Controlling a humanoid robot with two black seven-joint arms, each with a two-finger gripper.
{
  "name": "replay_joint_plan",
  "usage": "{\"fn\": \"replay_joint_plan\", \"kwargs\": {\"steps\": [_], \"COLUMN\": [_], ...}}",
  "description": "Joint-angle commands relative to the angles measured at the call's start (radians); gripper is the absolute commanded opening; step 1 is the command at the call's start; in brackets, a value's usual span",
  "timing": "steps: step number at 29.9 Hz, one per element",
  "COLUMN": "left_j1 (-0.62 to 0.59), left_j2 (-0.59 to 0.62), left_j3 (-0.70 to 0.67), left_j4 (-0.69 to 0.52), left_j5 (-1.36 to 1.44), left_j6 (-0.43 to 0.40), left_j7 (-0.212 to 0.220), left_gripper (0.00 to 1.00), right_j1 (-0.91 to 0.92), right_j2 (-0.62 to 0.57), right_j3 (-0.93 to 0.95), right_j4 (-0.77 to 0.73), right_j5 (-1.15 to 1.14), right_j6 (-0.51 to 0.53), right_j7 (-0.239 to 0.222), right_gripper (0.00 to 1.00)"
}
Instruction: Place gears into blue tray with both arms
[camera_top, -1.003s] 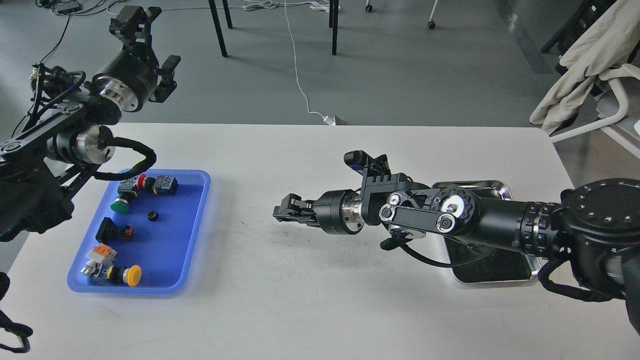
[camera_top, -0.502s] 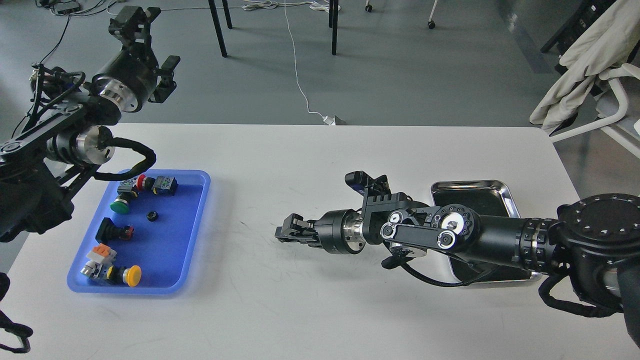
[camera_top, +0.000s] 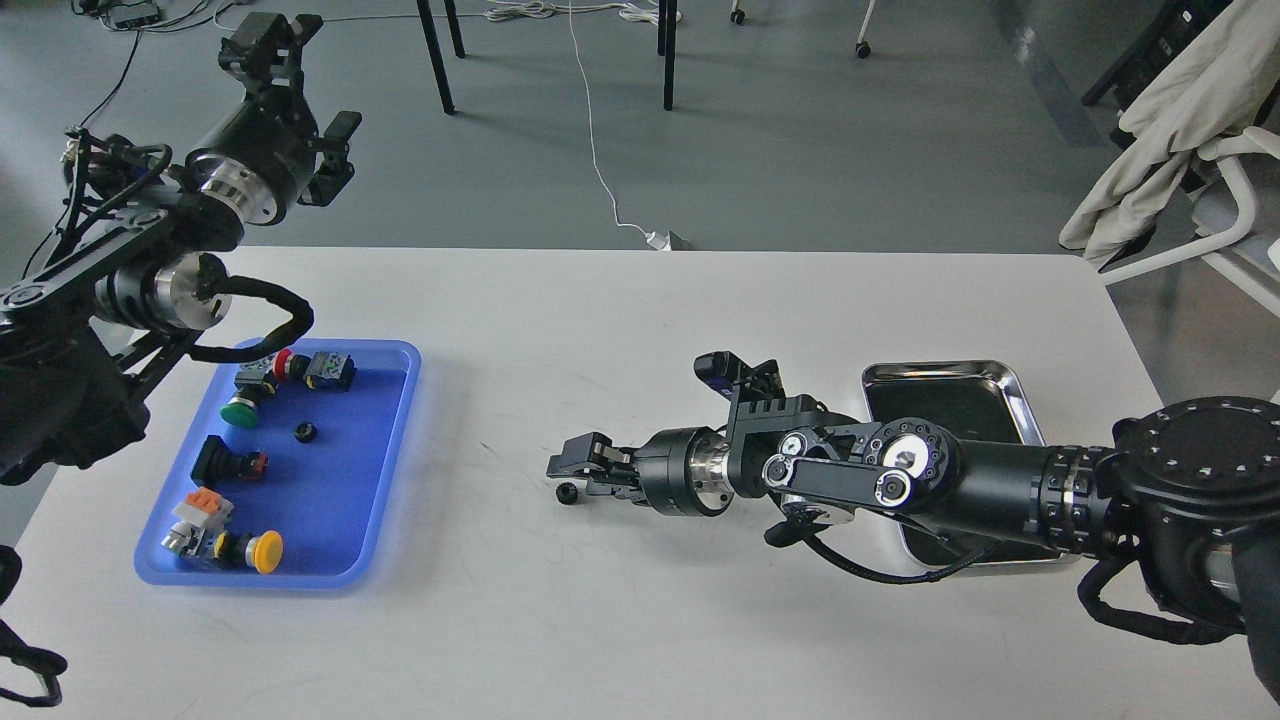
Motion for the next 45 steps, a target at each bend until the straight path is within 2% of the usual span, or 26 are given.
{"fn": "replay_joint_plan", "kwargs": {"steps": [1, 5, 10, 15, 18, 23, 27, 31, 35, 39, 41, 45], "left_j1": [0.000, -0.001, 0.000, -0.002, -0.002, 0.002, 0.008, 0.011, 0.012, 0.014, 0.014, 0.029], "left_j2": [0.003, 0.008, 0.029, 0.086, 0.112, 0.179, 0.230, 0.287, 0.330, 0.370, 0.381, 0.381], "left_j3": [0.002, 0.005, 0.011, 0.015, 0.018, 0.022, 0.026, 0.083, 0.129, 0.184, 0.204, 0.239], "left_j4": [0.000, 0.002, 0.002, -0.003, -0.023, -0.133, -0.250, -0.356, -0.466, -0.547, -0.589, -0.652], "left_j5": [0.001, 0.009, 0.015, 0.017, 0.018, 0.041, 0.116, 0.224, 0.381, 0.561, 0.671, 0.852], "left_j6": [0.000, 0.000, -0.001, -0.005, -0.008, -0.006, -0.005, -0.005, -0.005, -0.005, -0.005, -0.005], "left_j7": [0.000, 0.000, 0.002, 0.014, 0.020, 0.023, 0.028, 0.040, 0.040, 0.034, 0.032, 0.029], "left_gripper": [0.98, 0.98, 0.98, 0.98, 0.98, 0.98, 0.98, 0.98, 0.98, 0.98, 0.98, 0.98], "right_j1": [0.002, 0.016, 0.043, 0.085, 0.083, 0.050, -0.044, -0.177, -0.291, -0.348, -0.380, -0.414], "right_j2": [0.000, 0.000, 0.000, -0.026, -0.197, -0.492, -0.722, -0.891, -1.058, -1.212, -1.267, -1.342], "right_j3": [0.001, 0.018, 0.136, 0.259, 0.351, 0.455, 0.592, 0.741, 0.808, 0.799, 0.799, 0.793], "right_j4": [-0.004, -0.016, -0.015, 0.028, 0.106, 0.270, 0.393, 0.471, 0.518, 0.518, 0.512, 0.507], "right_j5": [0.001, 0.004, 0.016, 0.024, 0.024, 0.025, 0.076, 0.157, 0.295, 0.476, 0.542, 0.556], "right_j6": [0.002, 0.010, 0.029, 0.111, 0.134, 0.148, 0.152, 0.154, 0.166, 0.255, 0.308, 0.308], "right_j7": [-0.001, -0.001, 0.002, 0.010, 0.010, 0.016, 0.037, 0.049, 0.132, 0.209, 0.223, 0.230], "right_gripper": [0.85, 0.94, 0.94, 0.94, 0.95, 0.95, 0.95, 0.95, 0.95, 0.95, 0.95, 0.95]}}
